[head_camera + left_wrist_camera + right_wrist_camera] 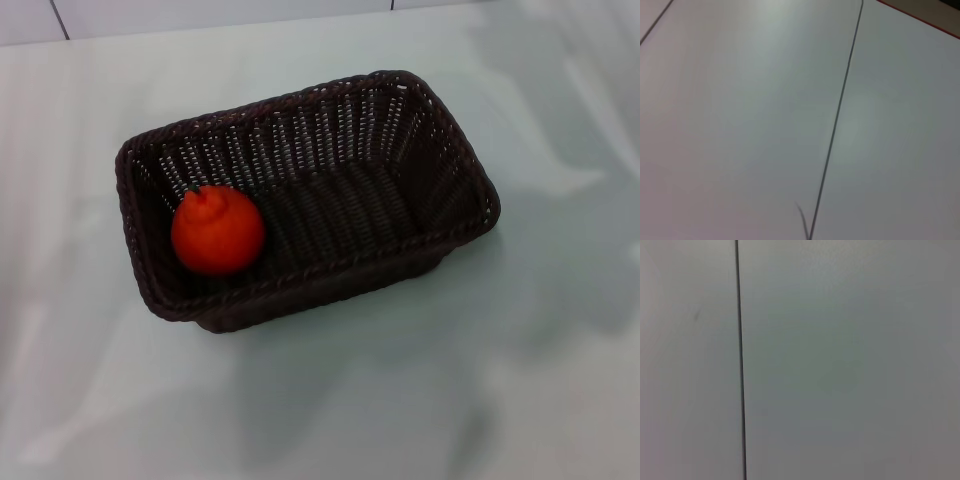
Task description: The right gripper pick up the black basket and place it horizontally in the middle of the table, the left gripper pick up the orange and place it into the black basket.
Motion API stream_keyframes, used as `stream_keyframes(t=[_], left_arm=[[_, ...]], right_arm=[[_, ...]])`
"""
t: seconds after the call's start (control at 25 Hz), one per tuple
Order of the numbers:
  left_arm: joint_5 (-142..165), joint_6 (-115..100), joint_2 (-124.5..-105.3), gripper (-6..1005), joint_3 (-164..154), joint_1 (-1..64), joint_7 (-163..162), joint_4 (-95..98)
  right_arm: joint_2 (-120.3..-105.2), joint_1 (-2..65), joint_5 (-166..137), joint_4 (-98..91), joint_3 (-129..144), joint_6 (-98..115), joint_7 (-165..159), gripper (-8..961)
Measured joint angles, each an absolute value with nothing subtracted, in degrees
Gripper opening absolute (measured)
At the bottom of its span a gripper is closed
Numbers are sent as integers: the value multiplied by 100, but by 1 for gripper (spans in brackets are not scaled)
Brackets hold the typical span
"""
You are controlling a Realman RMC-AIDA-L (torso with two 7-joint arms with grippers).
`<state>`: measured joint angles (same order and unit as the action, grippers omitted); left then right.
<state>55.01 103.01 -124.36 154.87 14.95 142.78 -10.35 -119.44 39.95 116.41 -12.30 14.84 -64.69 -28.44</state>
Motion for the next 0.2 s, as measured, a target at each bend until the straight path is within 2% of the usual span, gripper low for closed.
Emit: stream_keyframes(t=[0.2], left_arm=[[5449, 10335, -12437, 888, 15487, 1482, 14280, -983]], right_arm=[[-11943, 3985, 11645, -1230, 1485, -6469, -2839, 656]])
